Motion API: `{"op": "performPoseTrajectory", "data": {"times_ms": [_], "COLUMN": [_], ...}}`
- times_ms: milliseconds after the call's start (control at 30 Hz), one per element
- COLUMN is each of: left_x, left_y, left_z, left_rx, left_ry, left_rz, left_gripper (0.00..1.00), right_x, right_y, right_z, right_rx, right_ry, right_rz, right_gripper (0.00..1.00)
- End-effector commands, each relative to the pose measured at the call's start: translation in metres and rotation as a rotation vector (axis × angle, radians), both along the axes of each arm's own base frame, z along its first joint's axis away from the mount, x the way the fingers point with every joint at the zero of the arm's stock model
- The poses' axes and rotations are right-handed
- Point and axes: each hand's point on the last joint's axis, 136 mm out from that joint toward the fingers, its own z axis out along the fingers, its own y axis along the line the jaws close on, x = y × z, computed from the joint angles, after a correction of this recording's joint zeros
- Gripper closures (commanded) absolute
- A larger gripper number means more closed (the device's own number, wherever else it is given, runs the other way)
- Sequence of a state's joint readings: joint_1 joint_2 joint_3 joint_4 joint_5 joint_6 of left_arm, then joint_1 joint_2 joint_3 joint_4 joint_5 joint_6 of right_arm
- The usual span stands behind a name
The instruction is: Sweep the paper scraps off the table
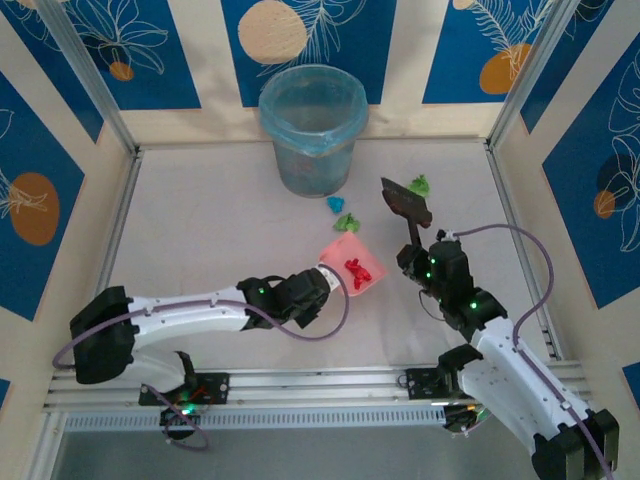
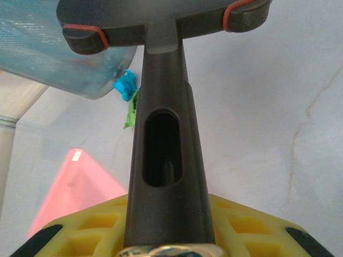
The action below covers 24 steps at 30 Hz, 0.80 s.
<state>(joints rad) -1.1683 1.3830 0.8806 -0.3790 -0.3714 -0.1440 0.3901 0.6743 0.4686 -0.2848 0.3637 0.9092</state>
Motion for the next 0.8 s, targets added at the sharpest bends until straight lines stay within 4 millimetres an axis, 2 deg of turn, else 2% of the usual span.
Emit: {"op": "performPoseTrajectory", "data": {"times_ms": [0, 133, 300, 433, 567, 700, 767], "left_x": [0.000, 0.005, 0.011, 0.016, 0.023, 0.042, 0.054], "left_y": [0.005, 0.013, 0.021, 0.020, 0.016, 0.023, 0.025], "left_z": [0.020, 0.046, 0.080, 0.110, 0.147, 0.189, 0.203], "left_rx": [-0.050, -0.079, -0.078, -0.078, -0.095, -0.108, -0.146], "left_ry": [-0.043, -0.071, -0.066, -0.058, -0.067, -0.099, -0.077], "left_rz": [0.023, 0.073, 0.171, 0.233, 0.270, 0.346, 0.378], "left_gripper": [1.00, 1.00, 1.00, 1.00, 1.00, 1.00, 1.00], "right_x": [0.004, -0.006, -0.010, -0.008, -0.007, -0.007, -0.006], "right_y": [-0.020, -0.035, -0.044, -0.039, -0.031, -0.031, -0.030], "right_z": [0.015, 0.018, 0.010, 0.004, 0.007, 0.000, -0.003], "right_rx": [-0.006, 0.022, 0.047, 0.077, 0.101, 0.112, 0.116], "right_ry": [-0.115, -0.146, -0.137, -0.128, -0.131, -0.116, -0.109], "right_rz": [-0.105, -0.171, -0.221, -0.200, -0.166, -0.170, -0.173], "right_gripper": [1.00, 1.00, 1.00, 1.00, 1.00, 1.00, 1.00]}}
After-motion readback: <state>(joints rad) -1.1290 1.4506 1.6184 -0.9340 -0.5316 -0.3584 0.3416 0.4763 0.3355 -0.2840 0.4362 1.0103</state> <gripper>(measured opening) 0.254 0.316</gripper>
